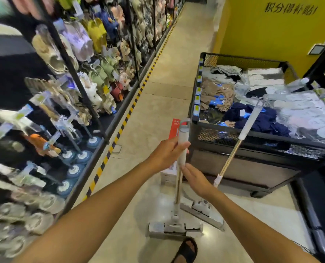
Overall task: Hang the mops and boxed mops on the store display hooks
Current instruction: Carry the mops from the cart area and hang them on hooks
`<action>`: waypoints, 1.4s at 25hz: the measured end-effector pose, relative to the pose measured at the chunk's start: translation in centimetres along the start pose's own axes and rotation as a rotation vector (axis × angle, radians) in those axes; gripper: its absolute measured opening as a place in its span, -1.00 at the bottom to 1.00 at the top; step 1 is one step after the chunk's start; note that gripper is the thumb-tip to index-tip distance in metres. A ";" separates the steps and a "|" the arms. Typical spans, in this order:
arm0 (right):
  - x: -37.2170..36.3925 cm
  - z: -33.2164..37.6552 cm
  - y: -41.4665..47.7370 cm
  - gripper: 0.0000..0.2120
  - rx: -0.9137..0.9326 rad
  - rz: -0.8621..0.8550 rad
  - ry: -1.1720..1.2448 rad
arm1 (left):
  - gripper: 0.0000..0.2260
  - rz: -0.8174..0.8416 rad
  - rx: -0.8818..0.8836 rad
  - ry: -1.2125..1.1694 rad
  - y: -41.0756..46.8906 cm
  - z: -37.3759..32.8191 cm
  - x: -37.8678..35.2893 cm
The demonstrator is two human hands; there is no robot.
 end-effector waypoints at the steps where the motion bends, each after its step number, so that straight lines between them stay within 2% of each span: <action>1: -2.4 1.3 -0.6 -0.60 0.038 0.019 -0.001 | -0.64 -0.041 0.008 -0.015 -2.3 0.5 2.2; 4: -7.7 3.2 -1.1 -0.30 0.129 0.059 0.002 | -0.65 -0.129 0.017 -0.027 -7.5 1.1 7.3; 6: -13.4 4.8 -1.6 -0.21 0.224 0.122 -0.040 | -0.64 -0.234 0.016 -0.040 -12.8 2.3 11.8; 10: -24.1 11.0 -6.1 -0.28 0.302 0.224 -0.028 | -0.59 -0.440 0.037 -0.130 -22.7 5.0 19.4; 13: -31.2 16.0 -10.4 -0.45 0.343 0.373 -0.059 | -0.52 -0.644 0.002 -0.389 -29.7 6.1 23.8; 14: -33.5 17.3 -11.6 -0.51 0.359 0.430 -0.069 | -0.56 -0.720 -0.014 -0.447 -32.1 6.1 25.3; 17: -40.5 20.9 -14.7 -0.51 0.434 0.613 -0.084 | -0.65 -0.943 -0.006 -0.508 -39.7 5.5 29.3; 22: -51.5 25.4 -20.3 -0.70 0.452 0.917 0.000 | -0.67 -1.208 0.034 -0.434 -51.5 4.7 33.7; 27: -62.3 28.2 -27.1 -0.74 0.463 1.123 0.002 | -0.66 -1.457 0.090 -0.311 -63.3 4.4 37.5; 32: -72.0 29.8 -33.4 -0.63 0.628 1.273 -0.034 | -0.68 -1.627 0.179 -0.270 -73.5 4.9 40.5; 34: -76.5 30.4 -35.4 -0.36 0.684 1.363 -0.040 | -0.66 -1.701 0.214 -0.269 -77.1 5.1 42.0; 35: -78.4 30.6 -36.3 -0.29 0.728 1.400 -0.042 | -0.65 -1.734 0.213 -0.278 -78.6 5.3 42.8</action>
Point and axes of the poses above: each hand's wrist, its own y-axis towards the middle knuckle, its own x-axis out of the back of the hand, z = x × y, the point moved 1 cm from there along y, towards the middle knuckle, and after that the axes turned 3 degrees about -z, right-handed, at the moved point
